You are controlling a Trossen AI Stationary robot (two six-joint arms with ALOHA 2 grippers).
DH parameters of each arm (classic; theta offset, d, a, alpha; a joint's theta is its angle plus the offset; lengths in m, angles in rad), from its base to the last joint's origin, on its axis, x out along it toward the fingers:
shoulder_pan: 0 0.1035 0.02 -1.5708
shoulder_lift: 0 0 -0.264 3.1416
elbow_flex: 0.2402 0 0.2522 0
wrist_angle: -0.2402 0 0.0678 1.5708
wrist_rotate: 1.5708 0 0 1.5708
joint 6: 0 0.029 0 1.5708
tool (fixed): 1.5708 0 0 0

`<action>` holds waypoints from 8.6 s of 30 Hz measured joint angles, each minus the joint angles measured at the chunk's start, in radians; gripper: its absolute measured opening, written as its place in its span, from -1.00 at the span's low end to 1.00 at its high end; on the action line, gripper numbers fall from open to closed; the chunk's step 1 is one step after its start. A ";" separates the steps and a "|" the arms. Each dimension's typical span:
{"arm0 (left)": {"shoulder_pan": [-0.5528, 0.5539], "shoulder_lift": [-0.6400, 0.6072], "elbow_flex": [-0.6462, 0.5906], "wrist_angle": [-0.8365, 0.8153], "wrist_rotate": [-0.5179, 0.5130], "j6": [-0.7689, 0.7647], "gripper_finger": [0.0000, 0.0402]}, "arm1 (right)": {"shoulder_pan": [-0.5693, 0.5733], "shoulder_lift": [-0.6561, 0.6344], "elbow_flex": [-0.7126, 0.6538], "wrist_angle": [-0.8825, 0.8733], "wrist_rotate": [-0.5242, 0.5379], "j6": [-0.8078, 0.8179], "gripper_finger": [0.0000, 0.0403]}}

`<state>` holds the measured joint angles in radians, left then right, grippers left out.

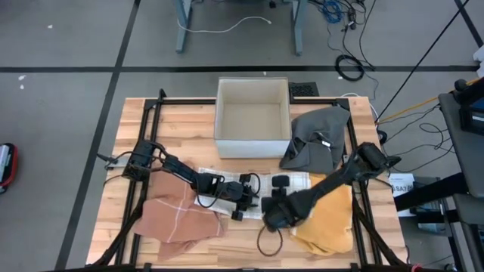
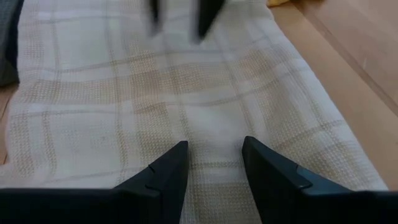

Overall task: Fold towel
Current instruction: Fold the white patterned towel

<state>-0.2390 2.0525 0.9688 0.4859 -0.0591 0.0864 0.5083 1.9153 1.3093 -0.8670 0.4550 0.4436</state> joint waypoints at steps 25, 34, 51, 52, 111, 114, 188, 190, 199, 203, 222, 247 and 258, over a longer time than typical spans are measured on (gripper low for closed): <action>-0.002 0.000 0.000 -0.001 -0.002 -0.007 -0.19 | -0.176 -0.100 -0.095 0.117 -0.067 -0.197 -0.55; -0.002 0.000 0.000 -0.001 -0.002 -0.010 -0.19 | -0.247 -0.098 -0.221 0.279 -0.143 -0.201 -0.55; -0.004 0.004 0.041 0.000 -0.004 0.010 -0.19 | -0.150 -0.219 -0.104 0.026 -0.056 0.029 -0.55; -0.007 0.003 0.053 -0.006 -0.004 0.022 -0.19 | -0.135 -0.230 -0.104 0.007 -0.065 0.081 -0.55; 0.135 0.085 0.140 -0.021 0.165 0.096 -0.19 | 0.419 -0.144 -0.162 -0.224 0.032 1.120 -0.95; 0.135 0.085 0.140 -0.023 0.161 0.096 -0.19 | 0.407 -0.145 -0.120 -0.283 0.088 1.081 -0.95; 0.138 0.085 0.139 -0.029 0.145 0.057 -0.19 | 0.425 -0.146 0.053 -0.177 0.249 0.793 0.01; 0.139 0.085 0.139 -0.029 0.145 0.057 -0.19 | 0.445 -0.136 0.053 -0.230 0.248 0.888 0.01; 0.138 0.085 0.139 -0.029 0.145 0.052 -0.19 | 0.436 0.040 0.053 -0.321 0.254 0.927 0.01; 0.138 0.085 0.139 -0.029 0.145 0.049 -0.19 | 0.400 0.124 0.053 -0.372 0.255 0.981 0.01; 0.139 0.085 0.140 -0.041 0.146 0.030 -0.19 | 0.353 0.228 0.047 -0.699 0.427 1.224 0.01; 0.139 0.085 0.140 -0.045 0.158 0.028 -0.19 | 0.247 0.107 0.054 -0.424 0.439 0.692 0.01; 0.139 0.085 0.139 -0.045 0.159 0.031 -0.19 | 0.184 0.100 0.054 -0.313 0.217 0.432 -0.20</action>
<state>-0.1001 2.1374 1.1080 0.4412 0.0999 0.1169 0.6923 2.0155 1.3628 -1.1802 0.6718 0.8754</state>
